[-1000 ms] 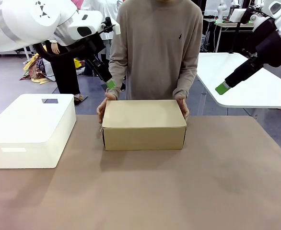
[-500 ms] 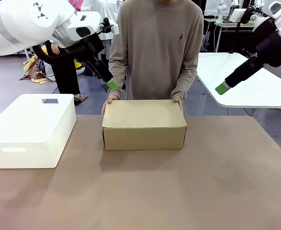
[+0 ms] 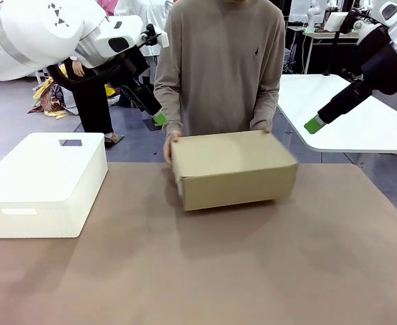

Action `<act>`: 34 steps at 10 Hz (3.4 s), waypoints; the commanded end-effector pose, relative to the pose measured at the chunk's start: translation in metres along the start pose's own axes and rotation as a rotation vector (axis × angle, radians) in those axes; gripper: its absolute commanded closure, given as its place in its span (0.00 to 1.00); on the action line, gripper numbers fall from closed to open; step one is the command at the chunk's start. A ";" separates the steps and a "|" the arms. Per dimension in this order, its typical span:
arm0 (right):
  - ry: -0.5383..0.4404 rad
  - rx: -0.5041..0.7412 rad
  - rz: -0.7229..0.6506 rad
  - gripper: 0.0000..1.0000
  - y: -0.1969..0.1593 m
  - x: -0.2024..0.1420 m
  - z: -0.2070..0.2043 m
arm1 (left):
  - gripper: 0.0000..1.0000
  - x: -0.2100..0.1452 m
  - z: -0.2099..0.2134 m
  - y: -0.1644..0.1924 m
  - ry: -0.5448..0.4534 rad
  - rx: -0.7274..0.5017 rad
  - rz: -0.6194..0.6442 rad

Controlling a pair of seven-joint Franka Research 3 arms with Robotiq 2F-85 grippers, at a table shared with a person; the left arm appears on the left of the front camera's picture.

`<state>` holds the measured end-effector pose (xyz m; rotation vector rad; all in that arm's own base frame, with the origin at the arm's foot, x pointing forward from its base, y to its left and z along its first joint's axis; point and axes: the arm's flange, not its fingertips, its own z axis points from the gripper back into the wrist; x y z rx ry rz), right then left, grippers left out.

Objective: Pack the shoes into the box.
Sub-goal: Press down on the lid of the Shoes Box.

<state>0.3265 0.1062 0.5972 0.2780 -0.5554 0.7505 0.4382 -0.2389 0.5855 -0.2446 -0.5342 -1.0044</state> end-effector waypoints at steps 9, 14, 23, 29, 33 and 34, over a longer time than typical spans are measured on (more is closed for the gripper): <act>0.005 -0.013 0.004 0.00 -0.001 0.000 0.000 | 0.00 -0.001 0.001 0.000 0.012 0.005 -0.009; 0.005 -0.013 0.004 0.00 -0.001 0.000 0.000 | 0.00 -0.001 0.001 0.000 0.012 0.005 -0.009; 0.005 -0.013 0.004 0.00 -0.001 0.000 0.000 | 0.00 -0.001 0.001 0.000 0.012 0.005 -0.009; 0.005 -0.013 0.004 0.00 -0.001 0.000 0.000 | 0.00 -0.001 0.001 0.000 0.012 0.005 -0.009; 0.005 -0.013 0.004 0.00 -0.001 0.000 0.000 | 0.00 -0.001 0.001 0.000 0.012 0.005 -0.009; 0.005 -0.013 0.004 0.00 -0.001 0.000 0.000 | 0.00 -0.001 0.001 0.000 0.012 0.005 -0.009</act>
